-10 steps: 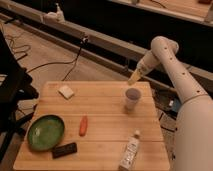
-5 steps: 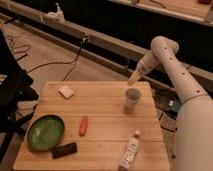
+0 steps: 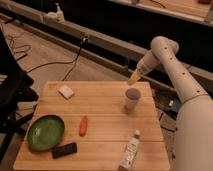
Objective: Wipe the white sponge on the table
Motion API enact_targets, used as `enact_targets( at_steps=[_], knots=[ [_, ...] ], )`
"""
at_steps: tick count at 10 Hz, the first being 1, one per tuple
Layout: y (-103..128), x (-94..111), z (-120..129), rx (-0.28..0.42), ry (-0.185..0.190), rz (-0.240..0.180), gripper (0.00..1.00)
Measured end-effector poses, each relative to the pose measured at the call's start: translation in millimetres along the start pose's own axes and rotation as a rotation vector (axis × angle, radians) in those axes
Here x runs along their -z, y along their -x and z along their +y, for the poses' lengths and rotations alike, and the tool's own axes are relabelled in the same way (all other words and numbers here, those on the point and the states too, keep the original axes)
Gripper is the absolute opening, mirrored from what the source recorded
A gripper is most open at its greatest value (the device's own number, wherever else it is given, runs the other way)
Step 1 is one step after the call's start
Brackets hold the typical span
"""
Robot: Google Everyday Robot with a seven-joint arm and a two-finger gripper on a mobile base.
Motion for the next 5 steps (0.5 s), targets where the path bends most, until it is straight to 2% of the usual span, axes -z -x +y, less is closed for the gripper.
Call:
enact_targets(
  at_steps=[5],
  knots=[
    [-0.3, -0.3, -0.6, 0.012, -0.009, 0.008, 0.73]
  ],
)
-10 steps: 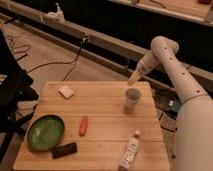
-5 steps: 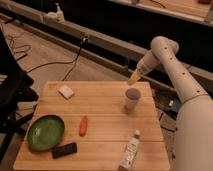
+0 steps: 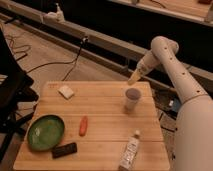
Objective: Wipe the white sponge on the table
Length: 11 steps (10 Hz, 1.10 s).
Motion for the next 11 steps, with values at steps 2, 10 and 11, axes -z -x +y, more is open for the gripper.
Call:
enact_targets(
  at_steps=[2, 10, 11],
  knots=[
    [4.5, -2.9, -3.1, 0.050, -0.038, 0.023, 0.73],
    [112.8, -60.8, 63.5, 0.345, -0.003, -0.024, 0.73],
    [123.9, -76.3, 78.9, 0.390, 0.014, -0.010, 0.73]
  ],
)
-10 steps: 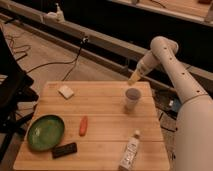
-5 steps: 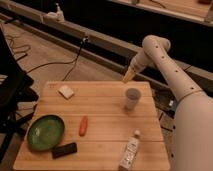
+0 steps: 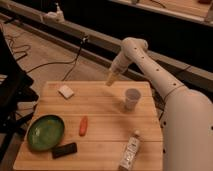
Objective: Wipe the white sponge on the table
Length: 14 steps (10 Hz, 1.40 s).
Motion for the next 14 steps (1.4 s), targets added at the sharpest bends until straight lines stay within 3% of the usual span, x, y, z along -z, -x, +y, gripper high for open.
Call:
enact_targets(
  at_steps=[1, 3, 9, 12, 14],
  knots=[
    [24.8, -22.3, 13.3, 0.059, 0.020, 0.003, 0.73],
    [64.8, -46.3, 27.8, 0.134, 0.018, -0.016, 0.73],
    [67.2, -49.2, 27.9, 0.140, 0.008, -0.009, 0.73],
    [84.1, -75.6, 24.2, 0.138, -0.014, 0.001, 0.73],
    [99.3, -104.4, 23.0, 0.117, -0.018, -0.017, 0.73]
  ],
)
